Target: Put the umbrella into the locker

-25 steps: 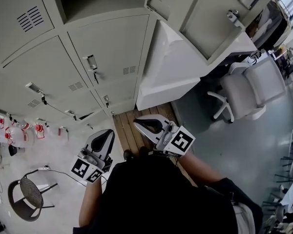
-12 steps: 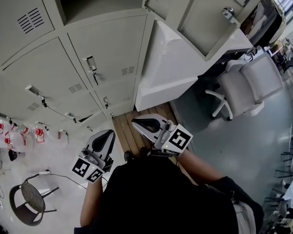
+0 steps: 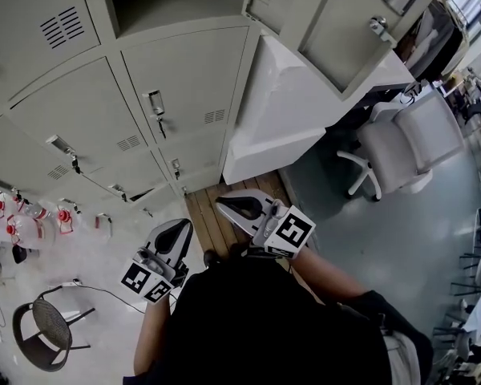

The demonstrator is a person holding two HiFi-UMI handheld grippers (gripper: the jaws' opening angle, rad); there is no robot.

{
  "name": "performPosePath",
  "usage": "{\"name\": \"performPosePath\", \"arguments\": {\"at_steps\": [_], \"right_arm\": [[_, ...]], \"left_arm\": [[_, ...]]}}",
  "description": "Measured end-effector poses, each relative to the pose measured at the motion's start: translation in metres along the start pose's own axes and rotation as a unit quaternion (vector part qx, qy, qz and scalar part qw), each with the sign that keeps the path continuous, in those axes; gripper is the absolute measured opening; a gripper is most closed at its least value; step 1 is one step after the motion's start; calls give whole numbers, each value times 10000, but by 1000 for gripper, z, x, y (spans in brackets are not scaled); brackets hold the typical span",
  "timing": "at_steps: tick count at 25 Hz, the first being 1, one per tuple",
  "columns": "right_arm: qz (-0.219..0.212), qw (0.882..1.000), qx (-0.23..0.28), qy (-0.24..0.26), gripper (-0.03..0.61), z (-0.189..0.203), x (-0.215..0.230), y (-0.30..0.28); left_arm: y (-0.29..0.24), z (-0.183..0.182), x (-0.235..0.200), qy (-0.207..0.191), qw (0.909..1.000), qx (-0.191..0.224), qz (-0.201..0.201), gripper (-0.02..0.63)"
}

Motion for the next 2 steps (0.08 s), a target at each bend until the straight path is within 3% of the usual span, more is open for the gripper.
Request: {"name": "performPosePath", "arguments": {"at_steps": [2], "right_arm": [[4, 10000, -15, 14, 12, 0, -2, -1]], "left_arm": [[2, 1, 1, 37, 10000, -19, 33, 17]]}}
Point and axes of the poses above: the fingertips, and each gripper's own axes: y backward along the fingers, x to its right, z out of its underside, the point moved 5 cm from there along y, backward along the fingers, and after that the axes turned 11 degrees about x, right-handed, at the moved point
